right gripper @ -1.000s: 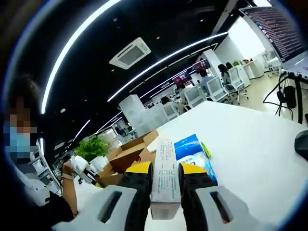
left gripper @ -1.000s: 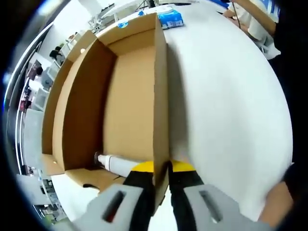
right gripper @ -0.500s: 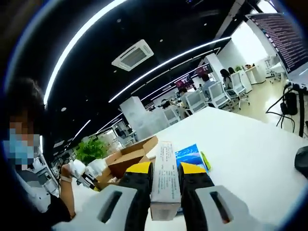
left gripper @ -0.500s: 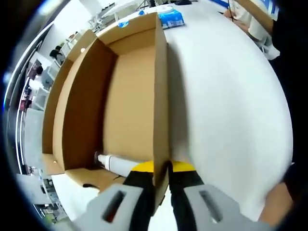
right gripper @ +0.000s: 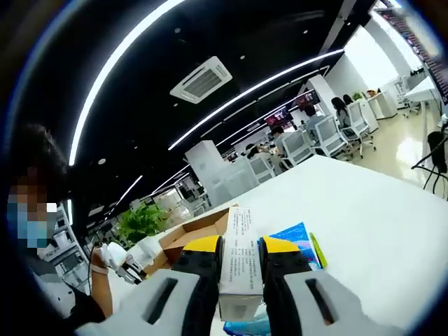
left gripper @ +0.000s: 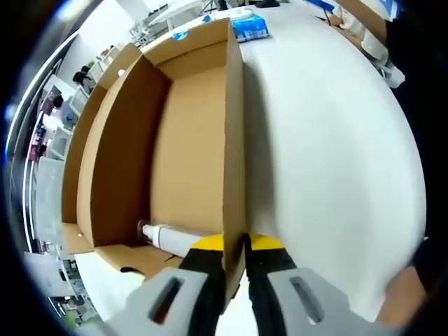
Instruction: Operate the shoe box by opening the lid, removing the specified soft item, and placing it in the target area until the item is outside and the box remains undamaged.
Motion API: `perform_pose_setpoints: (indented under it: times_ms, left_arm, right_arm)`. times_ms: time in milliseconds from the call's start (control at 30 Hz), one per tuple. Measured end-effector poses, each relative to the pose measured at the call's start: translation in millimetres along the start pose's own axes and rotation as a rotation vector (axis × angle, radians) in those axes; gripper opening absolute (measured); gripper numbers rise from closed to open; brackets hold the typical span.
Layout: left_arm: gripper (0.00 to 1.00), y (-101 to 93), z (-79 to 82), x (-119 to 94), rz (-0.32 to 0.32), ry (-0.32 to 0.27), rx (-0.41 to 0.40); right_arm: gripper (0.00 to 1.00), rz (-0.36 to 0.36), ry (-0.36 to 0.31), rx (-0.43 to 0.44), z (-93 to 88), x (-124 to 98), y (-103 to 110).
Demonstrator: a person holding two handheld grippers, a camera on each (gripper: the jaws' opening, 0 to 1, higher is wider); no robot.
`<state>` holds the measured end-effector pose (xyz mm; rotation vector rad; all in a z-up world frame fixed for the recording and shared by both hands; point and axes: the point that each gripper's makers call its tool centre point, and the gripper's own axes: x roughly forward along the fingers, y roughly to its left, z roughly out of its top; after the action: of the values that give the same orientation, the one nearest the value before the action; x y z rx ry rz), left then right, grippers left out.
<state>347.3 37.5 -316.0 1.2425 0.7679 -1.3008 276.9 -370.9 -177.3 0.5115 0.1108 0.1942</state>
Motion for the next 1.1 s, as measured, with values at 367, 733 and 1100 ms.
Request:
perform_pose_setpoints:
  times_ms: [367,733,1100]
  left_arm:
    - [0.09,0.7,0.3,0,-0.002,0.003,-0.007]
    - [0.09,1.2,-0.1,0,0.001,0.02,-0.004]
    - [0.09,1.0,-0.6,0,0.003,0.025,-0.009]
  right_arm:
    - [0.2,0.068,0.094,0.056,-2.9,45,-6]
    - [0.21,0.148,0.139,0.171,-6.0,77,-1]
    - [0.21,0.184,0.197,0.226,-24.4,88,6]
